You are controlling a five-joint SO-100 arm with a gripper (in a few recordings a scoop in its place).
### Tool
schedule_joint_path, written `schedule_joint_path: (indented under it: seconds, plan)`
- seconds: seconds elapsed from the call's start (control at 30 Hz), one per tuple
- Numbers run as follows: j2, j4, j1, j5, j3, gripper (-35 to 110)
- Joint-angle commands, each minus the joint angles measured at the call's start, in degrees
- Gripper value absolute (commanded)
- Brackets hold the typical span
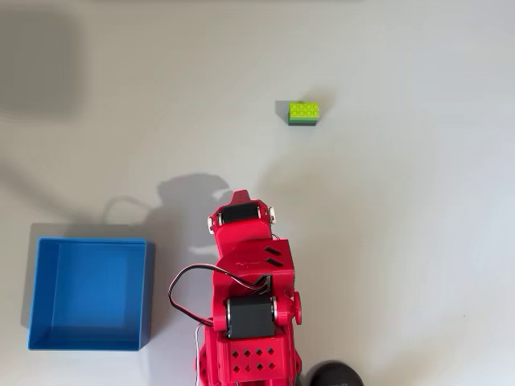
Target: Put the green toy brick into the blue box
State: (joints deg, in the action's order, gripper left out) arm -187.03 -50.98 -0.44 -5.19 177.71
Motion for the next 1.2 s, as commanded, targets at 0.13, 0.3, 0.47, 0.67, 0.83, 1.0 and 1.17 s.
schedule_joint_path:
  seconds: [0.13, 0.3, 0.47, 0.67, 0.83, 1.0, 1.17]
  plan:
    - [0.0, 1.2, -0.4, 2.7, 1.3, 0]
    - [0.0, 1.2, -0.4, 2.7, 1.3, 0]
    - [0.0, 1.2, -0.7, 2.1, 1.3, 0]
    - [0.0, 1.2, -0.5, 2.5, 1.3, 0]
    - [0.0, 1.2, -0.6, 2.3, 1.3, 0]
    - [0.0, 1.2, -0.5, 2.5, 1.3, 0]
    - [0.1, 1.1, -0.5, 1.2, 0.3, 0]
